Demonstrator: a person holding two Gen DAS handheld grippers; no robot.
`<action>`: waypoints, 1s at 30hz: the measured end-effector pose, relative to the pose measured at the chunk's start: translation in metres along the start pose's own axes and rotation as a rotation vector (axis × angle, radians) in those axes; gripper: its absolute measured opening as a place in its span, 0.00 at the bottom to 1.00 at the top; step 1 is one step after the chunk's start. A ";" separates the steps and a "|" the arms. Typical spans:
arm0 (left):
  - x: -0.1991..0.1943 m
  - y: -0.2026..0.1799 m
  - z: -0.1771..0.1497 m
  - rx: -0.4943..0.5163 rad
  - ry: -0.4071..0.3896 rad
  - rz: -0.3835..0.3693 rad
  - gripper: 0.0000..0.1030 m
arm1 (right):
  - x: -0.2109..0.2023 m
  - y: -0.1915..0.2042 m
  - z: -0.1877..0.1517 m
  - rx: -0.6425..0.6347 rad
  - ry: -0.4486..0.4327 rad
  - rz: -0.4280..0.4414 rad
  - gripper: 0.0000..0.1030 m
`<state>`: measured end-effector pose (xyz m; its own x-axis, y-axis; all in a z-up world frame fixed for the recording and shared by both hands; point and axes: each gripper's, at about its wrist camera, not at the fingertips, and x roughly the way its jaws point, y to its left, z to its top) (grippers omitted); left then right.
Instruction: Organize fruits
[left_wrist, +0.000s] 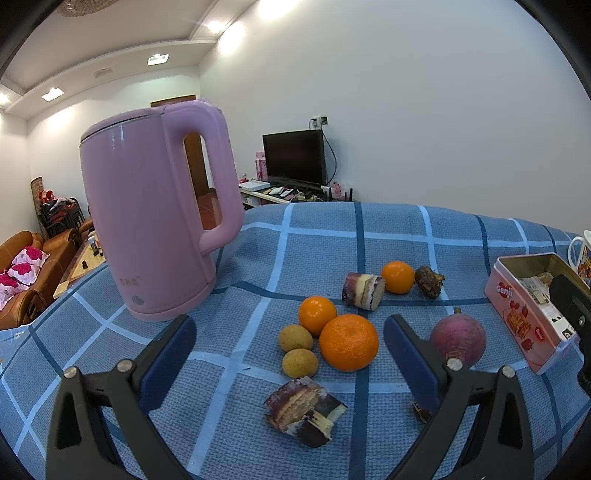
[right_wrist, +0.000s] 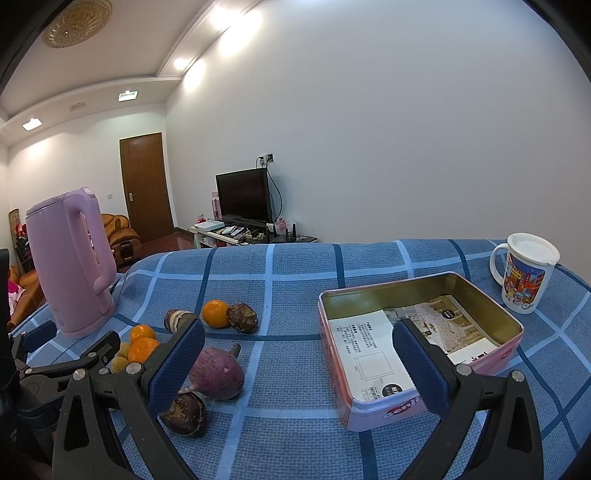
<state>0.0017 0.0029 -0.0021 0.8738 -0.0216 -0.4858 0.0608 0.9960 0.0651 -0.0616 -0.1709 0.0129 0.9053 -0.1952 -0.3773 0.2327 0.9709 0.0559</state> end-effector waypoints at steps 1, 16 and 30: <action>0.000 0.000 0.000 0.003 -0.001 -0.002 1.00 | 0.000 0.000 0.000 -0.001 0.002 -0.003 0.99; -0.002 -0.007 0.000 0.035 0.000 -0.040 1.00 | 0.002 -0.005 0.000 0.020 0.010 0.003 0.99; 0.001 0.022 0.005 -0.023 0.002 0.081 1.00 | 0.025 0.004 -0.004 0.030 0.159 0.163 0.76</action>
<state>0.0066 0.0241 0.0030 0.8745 0.0594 -0.4814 -0.0211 0.9962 0.0846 -0.0398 -0.1717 -0.0002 0.8650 -0.0095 -0.5016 0.1004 0.9829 0.1544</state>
